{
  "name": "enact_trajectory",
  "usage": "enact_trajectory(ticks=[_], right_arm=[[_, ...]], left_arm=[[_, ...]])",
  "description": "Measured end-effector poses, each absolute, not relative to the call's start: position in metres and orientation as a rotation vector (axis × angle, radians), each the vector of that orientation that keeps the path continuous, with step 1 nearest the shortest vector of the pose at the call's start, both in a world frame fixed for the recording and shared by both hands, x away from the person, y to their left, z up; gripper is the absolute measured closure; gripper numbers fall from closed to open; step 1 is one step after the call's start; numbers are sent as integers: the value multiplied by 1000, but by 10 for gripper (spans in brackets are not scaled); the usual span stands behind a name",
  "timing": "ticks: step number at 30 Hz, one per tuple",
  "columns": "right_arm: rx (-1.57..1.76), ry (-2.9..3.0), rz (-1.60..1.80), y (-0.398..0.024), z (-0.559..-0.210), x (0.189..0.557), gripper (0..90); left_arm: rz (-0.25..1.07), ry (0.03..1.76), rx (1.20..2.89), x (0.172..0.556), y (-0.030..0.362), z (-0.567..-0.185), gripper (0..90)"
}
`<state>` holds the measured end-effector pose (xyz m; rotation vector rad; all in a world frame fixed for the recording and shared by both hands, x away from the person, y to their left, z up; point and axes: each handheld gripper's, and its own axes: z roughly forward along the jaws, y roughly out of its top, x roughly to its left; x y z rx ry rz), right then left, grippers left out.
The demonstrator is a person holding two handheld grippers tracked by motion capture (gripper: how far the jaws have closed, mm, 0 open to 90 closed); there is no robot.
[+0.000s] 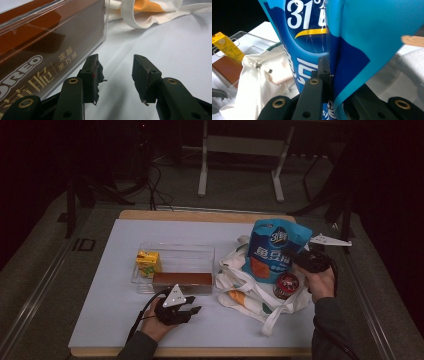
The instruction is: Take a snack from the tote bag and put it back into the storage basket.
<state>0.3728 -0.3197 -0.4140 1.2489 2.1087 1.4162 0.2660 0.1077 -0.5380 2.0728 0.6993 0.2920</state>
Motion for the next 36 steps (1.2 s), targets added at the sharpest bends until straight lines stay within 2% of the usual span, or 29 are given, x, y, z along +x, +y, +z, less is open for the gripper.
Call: enact_trajectory(ticks=[36], right_arm=[[1167,2076,1484,-312,-362,358,883]], left_arm=[[310,701,2069,264,107,-538,540]])
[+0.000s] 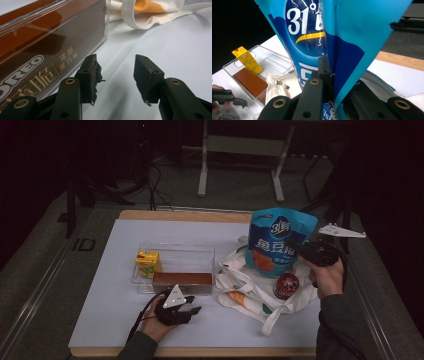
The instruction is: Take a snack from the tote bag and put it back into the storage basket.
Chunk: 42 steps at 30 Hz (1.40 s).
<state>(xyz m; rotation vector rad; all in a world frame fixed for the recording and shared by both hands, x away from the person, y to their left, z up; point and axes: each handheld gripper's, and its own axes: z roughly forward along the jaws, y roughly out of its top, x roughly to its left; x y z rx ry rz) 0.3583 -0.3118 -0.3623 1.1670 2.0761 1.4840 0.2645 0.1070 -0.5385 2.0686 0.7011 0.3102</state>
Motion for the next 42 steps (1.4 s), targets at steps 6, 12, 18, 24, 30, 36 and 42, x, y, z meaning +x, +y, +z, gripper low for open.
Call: enact_trajectory(ticks=[6,12,18,24,30,36,42], right_arm=[[1165,2077,1494,-312,-358,355,883],[1159,2074,1507,-313,-354,351,883],[1142,2088,1544,-313,-345,346,885],[1125,2094,1567,-310,-340,342,885],[1120,2095,1585,-308,-335,341,887],[1088,2099,1599,-303,-326,337,887],[1078,2102,1611,-299,-319,336,887]], left_arm=[[311,700,2070,264,107,-539,541],[314,695,2076,264,106,-539,541],[316,694,2079,264,106,-539,540],[315,694,2078,264,106,-539,540],[310,694,2077,264,106,-539,541],[312,693,2078,264,106,-539,540],[311,694,2077,264,106,-539,541]])
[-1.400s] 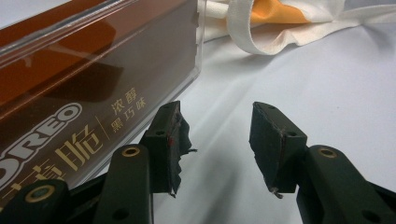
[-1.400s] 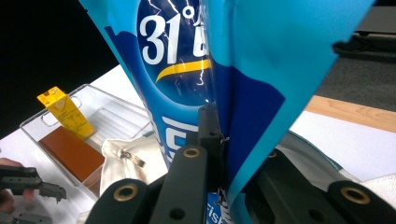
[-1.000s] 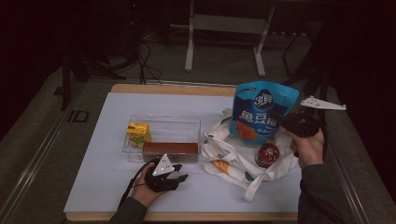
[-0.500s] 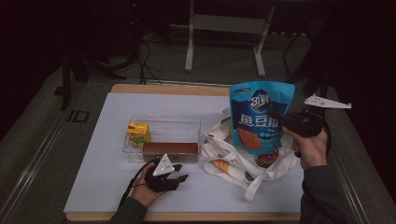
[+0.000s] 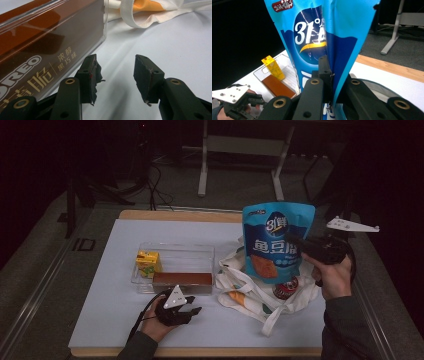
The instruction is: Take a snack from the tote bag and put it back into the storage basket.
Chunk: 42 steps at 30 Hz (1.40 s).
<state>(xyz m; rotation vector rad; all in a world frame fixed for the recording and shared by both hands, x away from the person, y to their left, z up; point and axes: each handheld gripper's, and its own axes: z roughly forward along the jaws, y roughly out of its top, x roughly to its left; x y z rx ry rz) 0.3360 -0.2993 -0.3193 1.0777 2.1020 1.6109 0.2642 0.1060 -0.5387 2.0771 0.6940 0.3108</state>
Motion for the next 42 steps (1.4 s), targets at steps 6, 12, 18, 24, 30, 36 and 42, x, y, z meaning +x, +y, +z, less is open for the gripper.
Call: enact_trajectory(ticks=[6,12,18,24,30,36,42], right_arm=[[1054,2113,1613,-292,-313,333,887],[1056,2107,1642,-285,-309,333,887],[1035,2118,1665,-276,-307,332,887],[1019,2129,1685,-267,-304,333,887],[1008,2139,1708,-252,-302,336,886],[1003,2152,1724,-238,-302,340,886],[1003,2164,1736,-227,-304,345,886]], left_arm=[[311,695,2076,264,106,-539,540],[308,696,2075,264,106,-539,540],[298,705,2058,265,108,-539,540],[300,704,2056,265,108,-539,540],[293,703,2051,265,109,-539,538],[290,701,2050,265,109,-539,538],[292,695,2053,265,109,-539,538]])
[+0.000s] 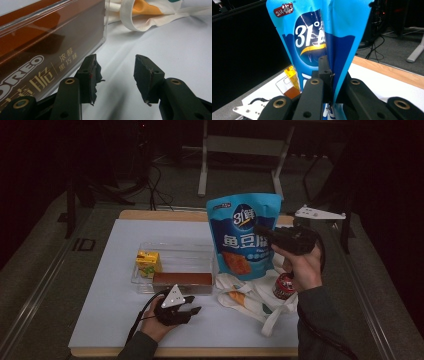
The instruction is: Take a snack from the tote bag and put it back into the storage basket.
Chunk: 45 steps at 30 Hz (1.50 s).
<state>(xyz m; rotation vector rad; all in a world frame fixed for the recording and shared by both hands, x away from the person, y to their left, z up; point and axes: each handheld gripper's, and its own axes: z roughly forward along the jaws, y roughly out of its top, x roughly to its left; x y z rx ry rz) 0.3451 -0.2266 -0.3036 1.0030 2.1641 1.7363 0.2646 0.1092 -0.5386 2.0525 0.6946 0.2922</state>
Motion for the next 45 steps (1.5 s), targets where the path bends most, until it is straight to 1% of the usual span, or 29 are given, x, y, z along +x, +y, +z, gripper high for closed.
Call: enact_trajectory(ticks=[14,24,37,45], right_arm=[[982,2162,1801,-195,-293,353,887],[975,2167,1834,-174,-291,363,886],[982,2182,1843,-145,-295,379,886],[1022,2182,1833,-132,-304,389,885]], left_arm=[[295,688,2056,264,109,-539,538],[291,683,2060,264,109,-539,537],[291,682,2060,264,108,-539,537],[290,677,2062,264,108,-539,537]])
